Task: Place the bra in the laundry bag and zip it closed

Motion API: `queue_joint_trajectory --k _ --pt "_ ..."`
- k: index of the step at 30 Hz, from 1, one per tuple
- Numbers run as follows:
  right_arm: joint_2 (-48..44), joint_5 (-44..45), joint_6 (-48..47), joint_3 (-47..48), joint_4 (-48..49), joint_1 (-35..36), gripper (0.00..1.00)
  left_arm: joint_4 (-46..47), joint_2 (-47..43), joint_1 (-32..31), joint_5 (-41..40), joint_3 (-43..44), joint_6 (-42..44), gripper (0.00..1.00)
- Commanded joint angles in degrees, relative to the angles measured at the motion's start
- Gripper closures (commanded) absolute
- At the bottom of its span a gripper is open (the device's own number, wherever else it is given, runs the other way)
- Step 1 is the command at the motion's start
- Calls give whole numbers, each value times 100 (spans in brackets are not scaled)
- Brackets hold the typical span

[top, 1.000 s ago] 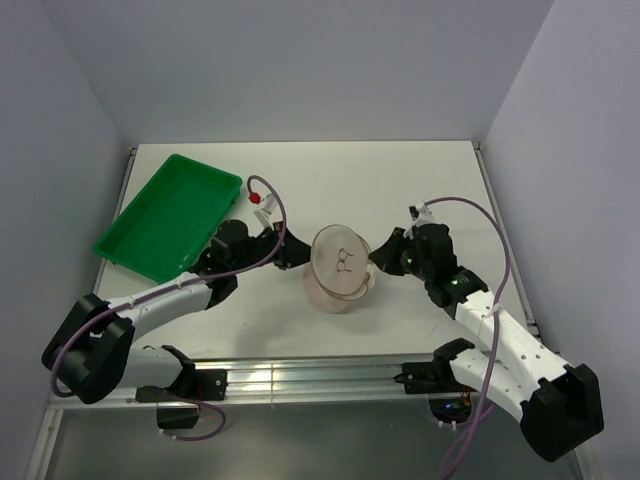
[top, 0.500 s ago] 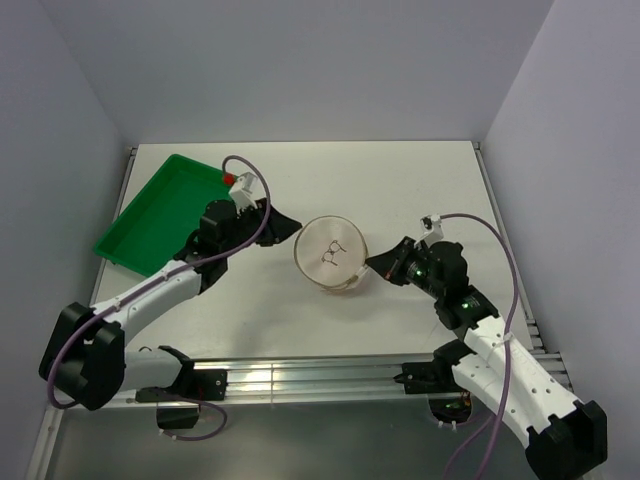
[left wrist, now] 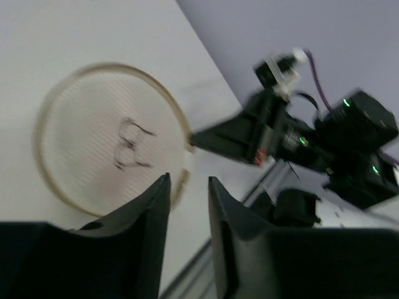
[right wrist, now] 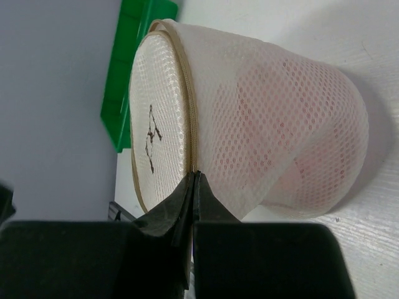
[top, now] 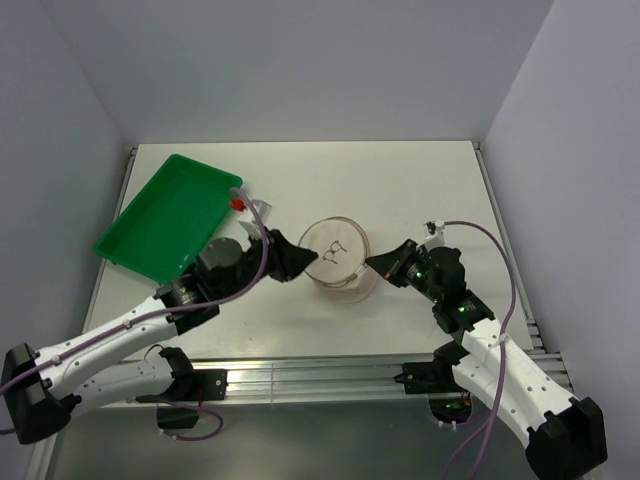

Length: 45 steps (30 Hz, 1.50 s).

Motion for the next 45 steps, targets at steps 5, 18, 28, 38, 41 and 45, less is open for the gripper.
queue_joint_trajectory --k 5,18,28,38,41,45 --pt "10 156 -98 95 470 -29 100 -636 699 -2343 -2241 551 98 73" --pt "81 -28 -239 34 557 -29 100 -803 2765 -2988 -3631 1827 1301 55" --pt "186 -160 -265 25 689 -29 100 -1014 3310 -2936 -3851 2266 1952 49" --pt "133 -160 -336 25 592 -29 100 -900 3477 -2689 -3561 2328 2190 53" --pt "125 -168 -336 34 601 -29 100 -917 3574 -2672 -3534 2364 2216 55" --pt "107 -142 -327 16 593 -38 100 -935 3627 -2663 -3394 2372 2199 64"
